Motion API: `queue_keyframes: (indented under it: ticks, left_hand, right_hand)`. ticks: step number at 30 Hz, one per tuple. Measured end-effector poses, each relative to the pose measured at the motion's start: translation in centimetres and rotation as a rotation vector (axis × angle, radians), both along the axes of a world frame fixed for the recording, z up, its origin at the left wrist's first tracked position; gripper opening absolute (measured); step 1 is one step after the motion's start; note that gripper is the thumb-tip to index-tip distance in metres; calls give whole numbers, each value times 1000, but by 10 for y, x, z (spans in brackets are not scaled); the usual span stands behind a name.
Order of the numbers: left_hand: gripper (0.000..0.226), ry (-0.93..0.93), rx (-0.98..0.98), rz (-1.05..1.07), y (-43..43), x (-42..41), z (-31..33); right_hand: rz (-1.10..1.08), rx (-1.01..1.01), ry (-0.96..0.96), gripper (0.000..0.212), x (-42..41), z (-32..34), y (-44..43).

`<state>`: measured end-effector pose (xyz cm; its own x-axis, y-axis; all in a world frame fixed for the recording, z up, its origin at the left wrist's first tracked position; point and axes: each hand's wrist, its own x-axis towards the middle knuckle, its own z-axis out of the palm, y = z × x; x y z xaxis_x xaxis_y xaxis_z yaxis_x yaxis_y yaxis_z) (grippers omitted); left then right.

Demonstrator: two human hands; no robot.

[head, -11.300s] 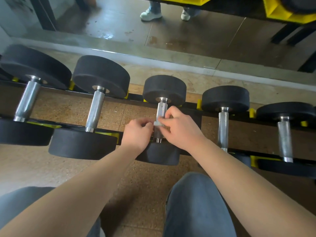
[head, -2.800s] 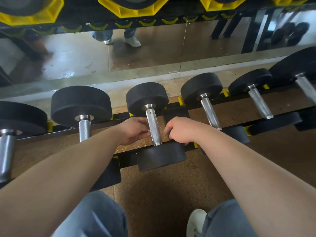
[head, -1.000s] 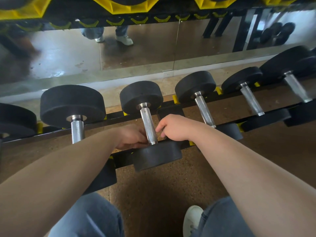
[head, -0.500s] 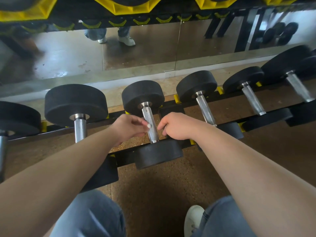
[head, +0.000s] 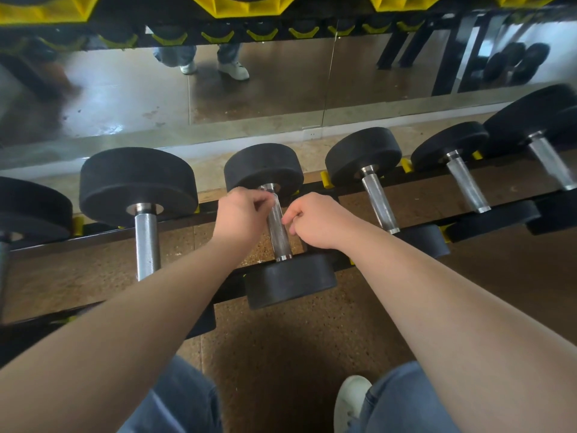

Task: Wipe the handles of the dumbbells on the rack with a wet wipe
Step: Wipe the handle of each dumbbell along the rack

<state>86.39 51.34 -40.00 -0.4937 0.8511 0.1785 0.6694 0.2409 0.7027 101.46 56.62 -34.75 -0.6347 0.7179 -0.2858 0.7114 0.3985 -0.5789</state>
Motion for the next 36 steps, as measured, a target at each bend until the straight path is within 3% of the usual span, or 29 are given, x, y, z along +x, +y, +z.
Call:
queue_keyframes:
  ticks: [5, 7, 13, 16, 18, 20, 23, 27, 30, 36]
  left_hand:
    - [19, 133, -215, -209, -18, 2, 4]
    - [19, 75, -217, -207, -24, 5, 3]
    - [11, -710, 19, 438, 13, 3, 3]
    - [14, -842, 48, 478, 16, 4, -6]
    - [5, -880, 21, 390, 11, 3, -8]
    - [9, -852, -16, 336, 7, 0, -8]
    - [15, -761, -35, 369, 16, 2, -6]
    - [17, -774, 8, 426, 23, 9, -7]
    - [17, -848, -27, 388, 17, 5, -10]
    - [8, -993, -121, 285, -9, -1, -11]
  right_hand:
    - [22, 31, -26, 26, -1, -5, -3]
    - [16, 28, -17, 25, 1, -6, -2]
    - [-77, 29, 51, 28, 0, -6, 0]
    - [-72, 42, 58, 27, 0, -9, 1]
    - [-87, 62, 81, 26, 0, -12, 4]
    - [-88, 75, 90, 25, -1, -16, 6]
    - [-62, 85, 77, 26, -3, -22, 7]
    - [-78, 106, 161, 36, -6, -26, 8]
    - [11, 131, 106, 43, -9, -27, 6]
    - [55, 261, 113, 29, -8, -25, 0]
